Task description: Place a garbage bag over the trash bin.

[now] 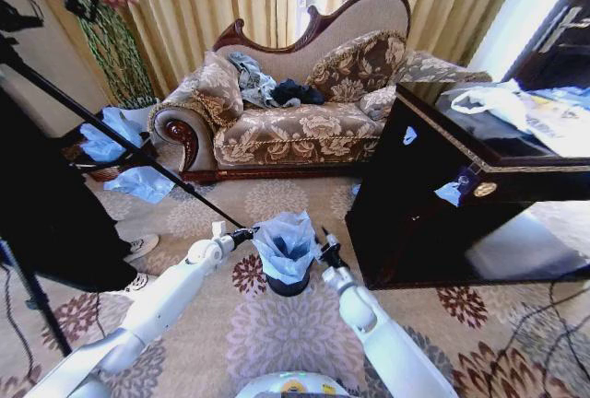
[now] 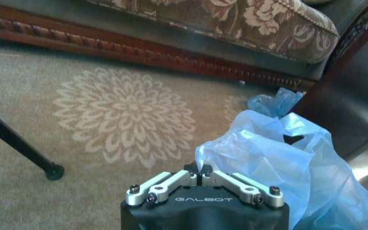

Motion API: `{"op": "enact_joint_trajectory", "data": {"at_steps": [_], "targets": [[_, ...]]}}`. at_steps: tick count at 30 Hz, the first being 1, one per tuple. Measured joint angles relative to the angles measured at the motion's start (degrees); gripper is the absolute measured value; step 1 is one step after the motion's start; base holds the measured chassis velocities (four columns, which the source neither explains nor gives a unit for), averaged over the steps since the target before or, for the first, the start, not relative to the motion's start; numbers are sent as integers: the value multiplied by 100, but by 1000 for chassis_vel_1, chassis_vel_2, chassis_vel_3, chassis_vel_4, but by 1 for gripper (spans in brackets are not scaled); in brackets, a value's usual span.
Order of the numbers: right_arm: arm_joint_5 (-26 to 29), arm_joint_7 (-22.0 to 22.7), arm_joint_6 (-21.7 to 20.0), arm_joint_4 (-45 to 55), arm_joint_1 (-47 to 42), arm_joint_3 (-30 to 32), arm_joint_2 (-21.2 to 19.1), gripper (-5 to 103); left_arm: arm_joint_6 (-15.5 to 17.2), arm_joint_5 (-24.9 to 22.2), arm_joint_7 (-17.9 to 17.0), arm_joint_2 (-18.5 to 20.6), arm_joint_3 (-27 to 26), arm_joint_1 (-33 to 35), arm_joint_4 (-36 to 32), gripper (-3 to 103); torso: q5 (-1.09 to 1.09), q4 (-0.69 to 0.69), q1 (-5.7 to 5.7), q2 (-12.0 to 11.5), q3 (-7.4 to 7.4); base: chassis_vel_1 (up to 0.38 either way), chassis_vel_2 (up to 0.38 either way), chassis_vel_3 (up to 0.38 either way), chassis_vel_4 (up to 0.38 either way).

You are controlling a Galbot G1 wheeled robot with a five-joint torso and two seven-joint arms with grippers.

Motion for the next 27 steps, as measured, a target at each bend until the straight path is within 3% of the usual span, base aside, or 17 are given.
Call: {"op": "enact_joint_trajectory", "data": {"at_steps": [4, 10, 19, 27], "targets": [[360, -102, 68, -287, 413, -590, 23, 71, 3, -9, -6, 16, -6, 19, -23, 0, -3, 1, 0, 0, 0, 0, 0, 0, 0], [862, -267, -319, -776, 1173, -1063, 112, 56, 9, -60, -14, 27, -58, 83, -63, 0, -2, 1, 0, 0, 0, 0, 0, 0, 0], [1365, -486, -851, -1169, 2023, -1534, -88, 53, -4, -80, -12, 31, -108, 190, -119, 0, -3, 0, 1, 0, 0, 0, 0, 0, 0], [1428, -731, -1090, -1962, 2545, -1968, 125, 49, -43, -89, -4, -9, -146, 199, -125, 0, -1, 1, 2, 0, 1, 0, 0, 0, 0]]}}
